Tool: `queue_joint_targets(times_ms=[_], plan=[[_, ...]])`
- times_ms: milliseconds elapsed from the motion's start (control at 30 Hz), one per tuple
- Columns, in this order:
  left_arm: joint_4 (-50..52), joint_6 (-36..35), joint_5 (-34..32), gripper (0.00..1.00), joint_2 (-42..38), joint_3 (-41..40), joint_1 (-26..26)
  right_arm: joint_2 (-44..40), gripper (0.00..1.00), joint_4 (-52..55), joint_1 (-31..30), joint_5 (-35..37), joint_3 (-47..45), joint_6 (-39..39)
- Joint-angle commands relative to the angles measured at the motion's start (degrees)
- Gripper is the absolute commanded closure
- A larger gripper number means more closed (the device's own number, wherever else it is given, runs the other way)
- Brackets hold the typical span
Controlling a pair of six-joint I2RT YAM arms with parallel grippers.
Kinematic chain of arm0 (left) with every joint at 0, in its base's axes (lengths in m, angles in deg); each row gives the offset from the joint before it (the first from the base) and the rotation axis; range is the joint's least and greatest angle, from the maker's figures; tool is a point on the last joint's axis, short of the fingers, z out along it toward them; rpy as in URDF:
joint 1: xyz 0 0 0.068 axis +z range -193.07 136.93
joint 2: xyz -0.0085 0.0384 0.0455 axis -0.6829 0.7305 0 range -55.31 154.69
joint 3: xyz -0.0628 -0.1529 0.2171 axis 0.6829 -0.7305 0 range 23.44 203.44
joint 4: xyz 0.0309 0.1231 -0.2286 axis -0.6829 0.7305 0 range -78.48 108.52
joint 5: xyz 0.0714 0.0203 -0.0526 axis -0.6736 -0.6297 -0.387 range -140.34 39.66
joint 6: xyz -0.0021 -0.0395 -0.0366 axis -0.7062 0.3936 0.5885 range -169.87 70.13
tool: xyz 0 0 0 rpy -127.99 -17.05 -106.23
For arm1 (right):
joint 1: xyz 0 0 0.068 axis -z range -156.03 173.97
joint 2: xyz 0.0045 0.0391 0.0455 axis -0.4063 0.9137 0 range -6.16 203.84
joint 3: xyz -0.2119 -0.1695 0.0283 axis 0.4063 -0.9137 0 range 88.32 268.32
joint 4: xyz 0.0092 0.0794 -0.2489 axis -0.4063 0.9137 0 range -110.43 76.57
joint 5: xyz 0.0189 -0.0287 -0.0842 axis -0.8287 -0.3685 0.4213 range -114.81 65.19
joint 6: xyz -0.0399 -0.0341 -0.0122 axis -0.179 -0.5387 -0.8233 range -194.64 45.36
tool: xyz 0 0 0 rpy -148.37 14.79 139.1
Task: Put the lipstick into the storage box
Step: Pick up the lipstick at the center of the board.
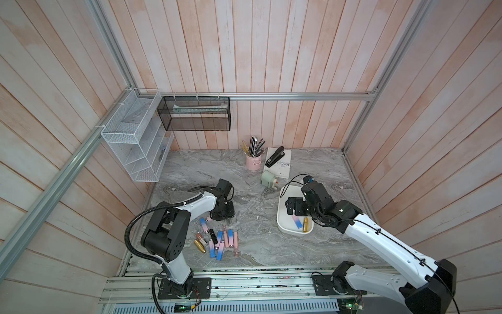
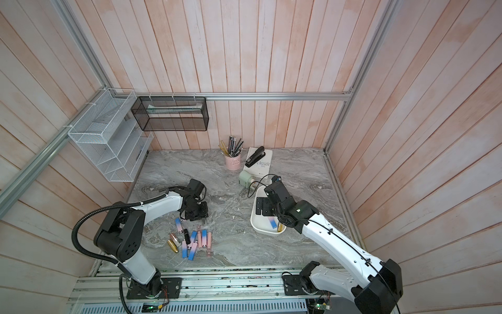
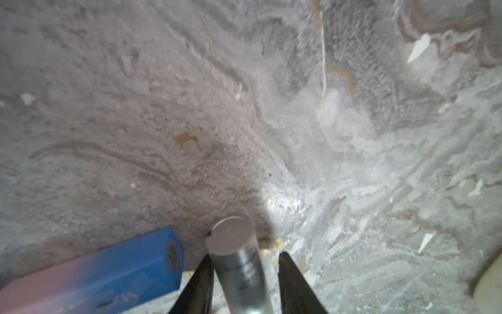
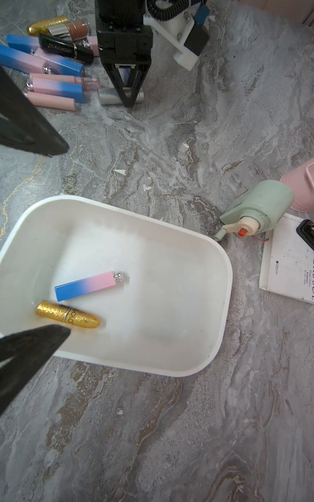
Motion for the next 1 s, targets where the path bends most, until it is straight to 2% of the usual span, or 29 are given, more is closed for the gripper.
queue_joint_targets(times_ms=[0, 133, 233, 400, 467, 700, 967], plan=[[0.78, -1.63, -0.91, 0.59, 1.39, 1.28, -0.02, -0.56, 0.02, 0.71, 0.45, 0.69, -0.41, 0.27], [0.89, -2.55, -0.9, 0.68, 2.39, 1.49, -0.03, 0.19, 0.02, 0.46, 0.68, 0.54, 0.26, 0.36], [0.75, -3.17, -0.8, 0.7, 3.36, 1.58, 0.02, 0.89, 0.02, 0.31, 0.69, 0.47, 0.72, 0.45], [1.77, -3.94, 0.34, 0.84, 4.31, 2.68, -0.15, 1.05, 0.02, 0.78, 0.69, 0.66, 1.61, 0.88], [2.96, -4.36, 0.58, 0.84, 3.37, 4.08, -0.66, 1.03, 0.02, 1.32, 0.77, 0.85, 2.03, 1.04], [10.82, -5.97, -0.34, 0.85, 1.61, 17.69, -4.19, 0.0, 0.02, 2.34, 1.38, 1.34, 1.28, 1.83], [17.33, -6.26, 0.51, 0.85, 6.43, 39.09, -9.82, -4.93, 0.02, 5.63, 1.88, 2.87, -0.37, 4.68]])
